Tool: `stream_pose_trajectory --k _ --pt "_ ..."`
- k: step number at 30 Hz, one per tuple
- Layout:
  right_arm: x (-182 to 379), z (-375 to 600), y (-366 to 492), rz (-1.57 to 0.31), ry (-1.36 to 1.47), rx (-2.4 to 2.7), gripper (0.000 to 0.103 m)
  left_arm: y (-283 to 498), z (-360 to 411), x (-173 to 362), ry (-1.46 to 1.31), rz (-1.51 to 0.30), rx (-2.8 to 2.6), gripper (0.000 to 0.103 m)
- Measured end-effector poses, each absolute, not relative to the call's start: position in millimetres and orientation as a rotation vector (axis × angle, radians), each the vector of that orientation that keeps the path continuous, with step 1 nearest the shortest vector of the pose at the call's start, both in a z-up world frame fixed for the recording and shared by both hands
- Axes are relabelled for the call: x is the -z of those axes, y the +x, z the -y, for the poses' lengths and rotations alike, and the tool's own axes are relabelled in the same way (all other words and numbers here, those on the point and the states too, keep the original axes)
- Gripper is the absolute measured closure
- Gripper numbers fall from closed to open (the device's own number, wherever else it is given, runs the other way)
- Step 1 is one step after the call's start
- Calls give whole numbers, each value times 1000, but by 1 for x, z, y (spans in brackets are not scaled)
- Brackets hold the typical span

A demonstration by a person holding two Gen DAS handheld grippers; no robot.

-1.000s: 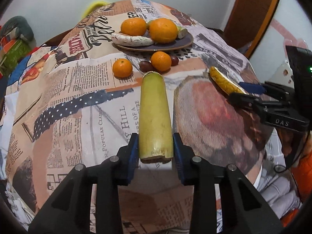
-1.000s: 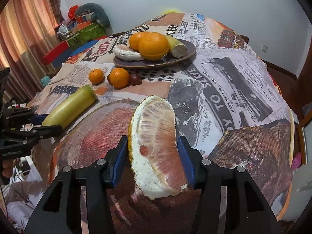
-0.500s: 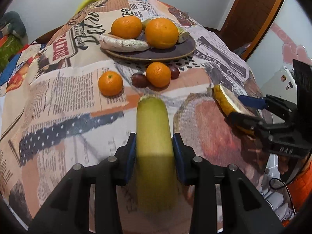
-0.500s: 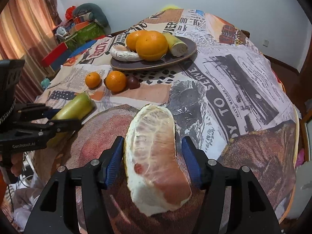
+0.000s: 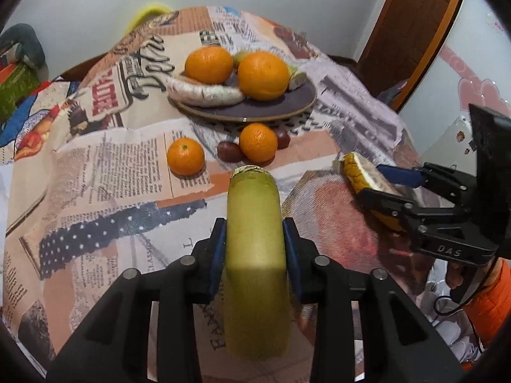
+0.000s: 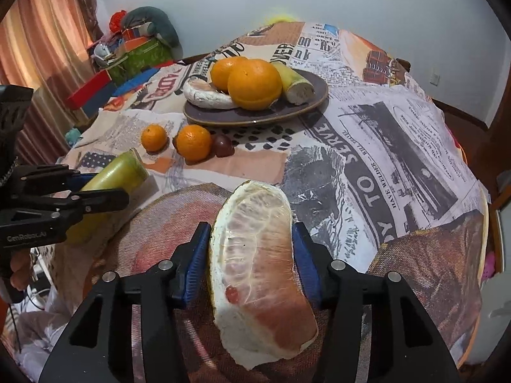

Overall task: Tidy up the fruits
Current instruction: 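Carry the stalk and pomelo segment toward the grey plate with both grippers, then lower the stalk onto the plate with the left gripper while the right sets the pomelo segment on the plate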

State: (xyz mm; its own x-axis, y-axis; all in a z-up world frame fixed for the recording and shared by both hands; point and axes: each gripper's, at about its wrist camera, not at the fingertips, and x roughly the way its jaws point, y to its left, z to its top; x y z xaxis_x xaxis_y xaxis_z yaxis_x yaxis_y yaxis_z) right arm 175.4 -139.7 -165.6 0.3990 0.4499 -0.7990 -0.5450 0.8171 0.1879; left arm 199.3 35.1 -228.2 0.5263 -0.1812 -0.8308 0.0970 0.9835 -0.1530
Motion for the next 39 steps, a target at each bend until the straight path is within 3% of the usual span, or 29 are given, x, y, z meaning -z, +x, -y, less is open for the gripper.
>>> stream_pose_trajectory --k 16,28,29,30,39 --pt "117 144 180 -831 -71 -612 56 188 -40 161 -116 -801 153 69" --pt "102 143 209 -778 -52 -606 59 226 -48 159 -163 -766 141 69" --pt "102 143 212 -778 -51 -608 67 230 -49 160 -168 -768 142 69" --pt "102 142 215 -777 -50 -614 80 234 -50 162 -173 -770 144 69" --pt "115 128 245 -813 -67 -623 82 263 -55 173 -190 -774 142 69"
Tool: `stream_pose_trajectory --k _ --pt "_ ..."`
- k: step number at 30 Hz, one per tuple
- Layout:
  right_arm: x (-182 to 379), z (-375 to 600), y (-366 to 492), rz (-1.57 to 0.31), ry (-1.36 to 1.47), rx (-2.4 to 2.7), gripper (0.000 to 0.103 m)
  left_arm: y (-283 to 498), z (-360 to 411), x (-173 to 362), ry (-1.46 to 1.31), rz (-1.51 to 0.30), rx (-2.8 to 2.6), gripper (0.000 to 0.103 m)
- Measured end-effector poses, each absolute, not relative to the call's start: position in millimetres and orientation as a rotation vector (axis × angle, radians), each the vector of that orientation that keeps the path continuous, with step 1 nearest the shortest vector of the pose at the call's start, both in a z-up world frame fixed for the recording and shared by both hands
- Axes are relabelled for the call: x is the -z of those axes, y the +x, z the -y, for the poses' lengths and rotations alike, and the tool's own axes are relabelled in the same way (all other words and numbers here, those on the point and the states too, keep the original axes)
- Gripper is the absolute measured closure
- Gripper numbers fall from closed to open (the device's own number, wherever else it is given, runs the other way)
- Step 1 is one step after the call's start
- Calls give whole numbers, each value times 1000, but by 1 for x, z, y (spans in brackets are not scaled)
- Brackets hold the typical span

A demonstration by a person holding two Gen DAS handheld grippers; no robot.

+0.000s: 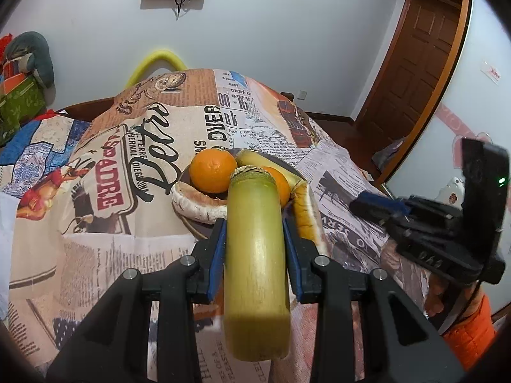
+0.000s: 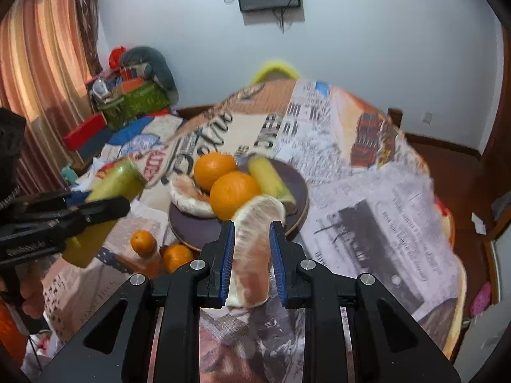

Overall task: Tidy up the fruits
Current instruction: 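Lower the stalk onto the plate with the left gripper while the right sets the pomelo segment on the plate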

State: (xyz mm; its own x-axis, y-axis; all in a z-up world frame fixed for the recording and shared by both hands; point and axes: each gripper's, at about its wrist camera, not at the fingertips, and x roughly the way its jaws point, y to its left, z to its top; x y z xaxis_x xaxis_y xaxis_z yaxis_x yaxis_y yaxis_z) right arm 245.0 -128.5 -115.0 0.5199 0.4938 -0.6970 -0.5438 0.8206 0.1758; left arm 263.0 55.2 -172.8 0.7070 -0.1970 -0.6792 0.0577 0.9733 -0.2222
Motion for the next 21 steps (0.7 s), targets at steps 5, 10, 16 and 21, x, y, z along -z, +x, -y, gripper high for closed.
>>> stream_pose_trajectory --k 5,10,16,21 --pt "137 126 251 -888 -27 -639 42 263 -62 178 -201 -774 136 69" --pt "149 128 261 -931 8 -615 24 262 -63 183 -194 -783 131 69" --pt "167 123 272 -1015 41 -643 28 264 -64 187 -202 -790 131 69" --pt "175 117 271 -1050 32 -668 51 265 -65 189 -204 -793 129 69"
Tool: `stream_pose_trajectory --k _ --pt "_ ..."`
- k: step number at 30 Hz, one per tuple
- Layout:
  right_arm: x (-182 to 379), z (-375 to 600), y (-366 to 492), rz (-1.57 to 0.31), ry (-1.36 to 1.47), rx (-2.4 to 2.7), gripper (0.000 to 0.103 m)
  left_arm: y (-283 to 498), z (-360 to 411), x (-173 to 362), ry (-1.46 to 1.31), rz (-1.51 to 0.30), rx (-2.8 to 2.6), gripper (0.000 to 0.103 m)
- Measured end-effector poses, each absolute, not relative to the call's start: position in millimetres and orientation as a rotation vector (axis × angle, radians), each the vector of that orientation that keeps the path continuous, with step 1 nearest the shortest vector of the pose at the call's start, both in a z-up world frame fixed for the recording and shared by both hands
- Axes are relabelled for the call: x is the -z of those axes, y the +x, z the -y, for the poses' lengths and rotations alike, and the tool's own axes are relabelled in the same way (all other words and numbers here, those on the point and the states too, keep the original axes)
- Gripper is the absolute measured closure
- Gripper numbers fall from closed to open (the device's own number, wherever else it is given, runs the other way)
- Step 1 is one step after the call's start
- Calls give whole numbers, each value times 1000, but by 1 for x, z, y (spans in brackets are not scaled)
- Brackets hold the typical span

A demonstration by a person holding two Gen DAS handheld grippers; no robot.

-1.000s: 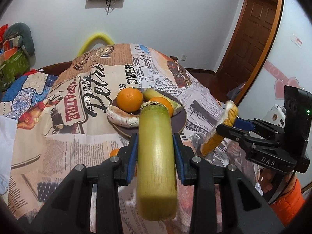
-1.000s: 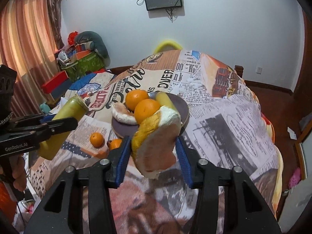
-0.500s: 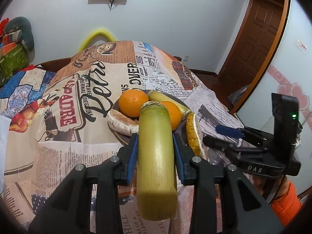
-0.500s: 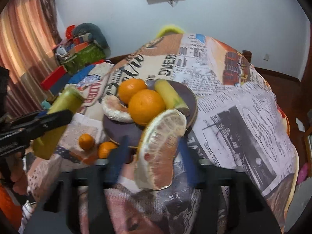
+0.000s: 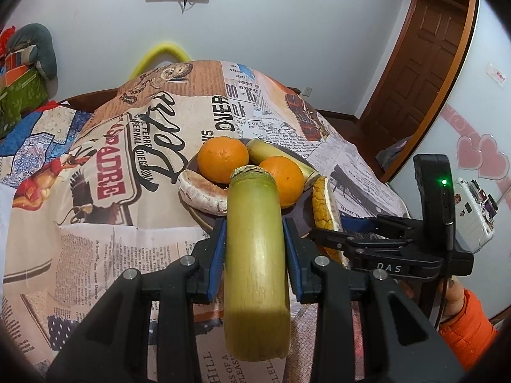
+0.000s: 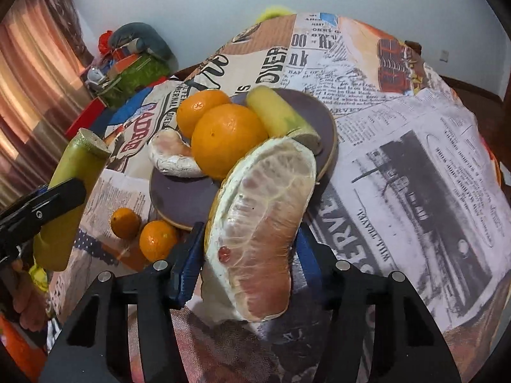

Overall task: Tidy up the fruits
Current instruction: 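Lower the stalk onto the plate with the left gripper while the right sets the pomelo segment on the plate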

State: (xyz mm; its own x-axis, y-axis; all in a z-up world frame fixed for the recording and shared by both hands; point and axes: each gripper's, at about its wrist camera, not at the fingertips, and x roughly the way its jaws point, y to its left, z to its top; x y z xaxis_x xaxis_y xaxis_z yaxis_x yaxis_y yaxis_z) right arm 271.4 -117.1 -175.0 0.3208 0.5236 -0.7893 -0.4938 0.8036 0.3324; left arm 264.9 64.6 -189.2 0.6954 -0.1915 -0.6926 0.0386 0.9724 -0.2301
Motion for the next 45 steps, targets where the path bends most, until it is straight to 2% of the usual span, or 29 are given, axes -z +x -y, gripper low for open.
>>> stream_pose_trajectory --k 6,20,40,45 --pt "173 119 266 -1016 13 -663 55 263 -67 187 -211 -783 118 69" --pt "135 112 280 -862 -35 -637 55 295 -66 170 -208 -728 110 69" --pt "155 103 324 -894 -58 -631 55 350 -53 208 -216 -804 77 69" --pt "155 102 323 -901 -69 -647 52 356 -52 217 -217 -833 70 69"
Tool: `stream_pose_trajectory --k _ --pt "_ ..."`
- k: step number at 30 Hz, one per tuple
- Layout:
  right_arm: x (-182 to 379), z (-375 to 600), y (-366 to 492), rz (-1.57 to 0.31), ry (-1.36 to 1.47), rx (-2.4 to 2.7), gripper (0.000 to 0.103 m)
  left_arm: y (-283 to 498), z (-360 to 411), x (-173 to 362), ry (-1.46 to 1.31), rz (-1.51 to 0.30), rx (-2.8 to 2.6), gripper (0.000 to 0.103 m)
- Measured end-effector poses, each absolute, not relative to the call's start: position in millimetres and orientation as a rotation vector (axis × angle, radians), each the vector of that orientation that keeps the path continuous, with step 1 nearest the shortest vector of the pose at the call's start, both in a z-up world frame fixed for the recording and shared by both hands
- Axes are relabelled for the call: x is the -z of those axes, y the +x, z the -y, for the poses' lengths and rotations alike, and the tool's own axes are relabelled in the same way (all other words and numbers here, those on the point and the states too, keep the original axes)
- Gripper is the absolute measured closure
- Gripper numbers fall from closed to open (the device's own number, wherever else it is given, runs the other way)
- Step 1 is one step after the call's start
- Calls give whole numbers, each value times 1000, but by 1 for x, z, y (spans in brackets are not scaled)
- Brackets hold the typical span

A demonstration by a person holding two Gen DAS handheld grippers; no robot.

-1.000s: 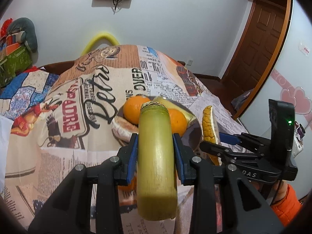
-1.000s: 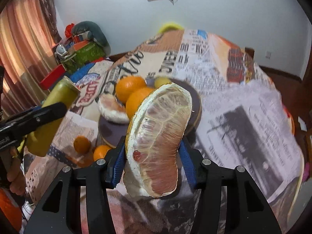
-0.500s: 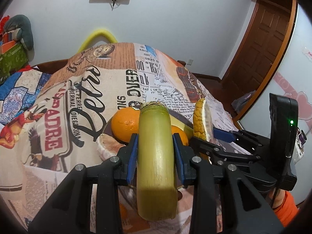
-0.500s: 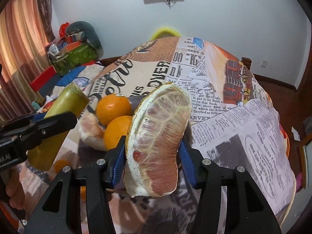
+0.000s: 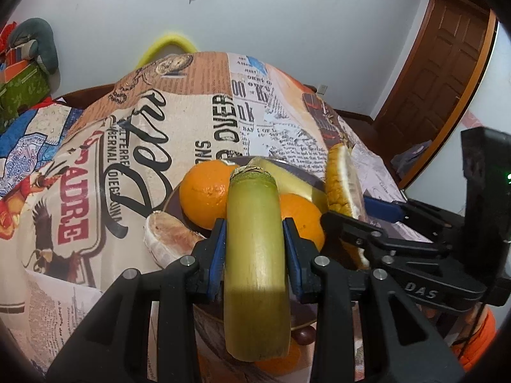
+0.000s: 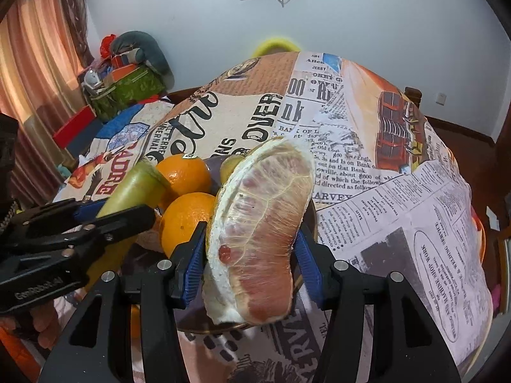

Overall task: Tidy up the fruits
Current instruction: 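Lower the stalk onto the plate with the left gripper while the right sets the pomelo segment on the plate, then open both grippers and lift them away from the plate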

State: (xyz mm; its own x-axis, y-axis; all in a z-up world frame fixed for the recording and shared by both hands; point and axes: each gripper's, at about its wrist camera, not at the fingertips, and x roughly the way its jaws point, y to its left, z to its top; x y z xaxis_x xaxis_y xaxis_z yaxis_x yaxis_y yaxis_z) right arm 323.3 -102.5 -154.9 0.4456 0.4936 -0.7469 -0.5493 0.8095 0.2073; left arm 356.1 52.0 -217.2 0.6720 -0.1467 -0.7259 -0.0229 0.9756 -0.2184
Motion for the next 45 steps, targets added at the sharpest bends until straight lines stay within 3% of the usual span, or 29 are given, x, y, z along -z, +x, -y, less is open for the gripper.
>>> stream_pose_trajectory --k 14,33,36,38,45 --pt "153 109 316 -911 -89 -649 49 350 -56 185 -198 -746 59 69" --pt "89 117 244 -782 -81 -663 49 259 -55 144 -115 -736 59 66" --pt "84 117 233 -769 -85 -661 46 241 -56 139 -99 -729 56 61" --pt "82 116 225 -764 -83 -660 45 230 -57 137 -89 -723 47 53" --pt "87 109 204 -772 -80 -664 44 199 -66 137 -104 -720 38 43"
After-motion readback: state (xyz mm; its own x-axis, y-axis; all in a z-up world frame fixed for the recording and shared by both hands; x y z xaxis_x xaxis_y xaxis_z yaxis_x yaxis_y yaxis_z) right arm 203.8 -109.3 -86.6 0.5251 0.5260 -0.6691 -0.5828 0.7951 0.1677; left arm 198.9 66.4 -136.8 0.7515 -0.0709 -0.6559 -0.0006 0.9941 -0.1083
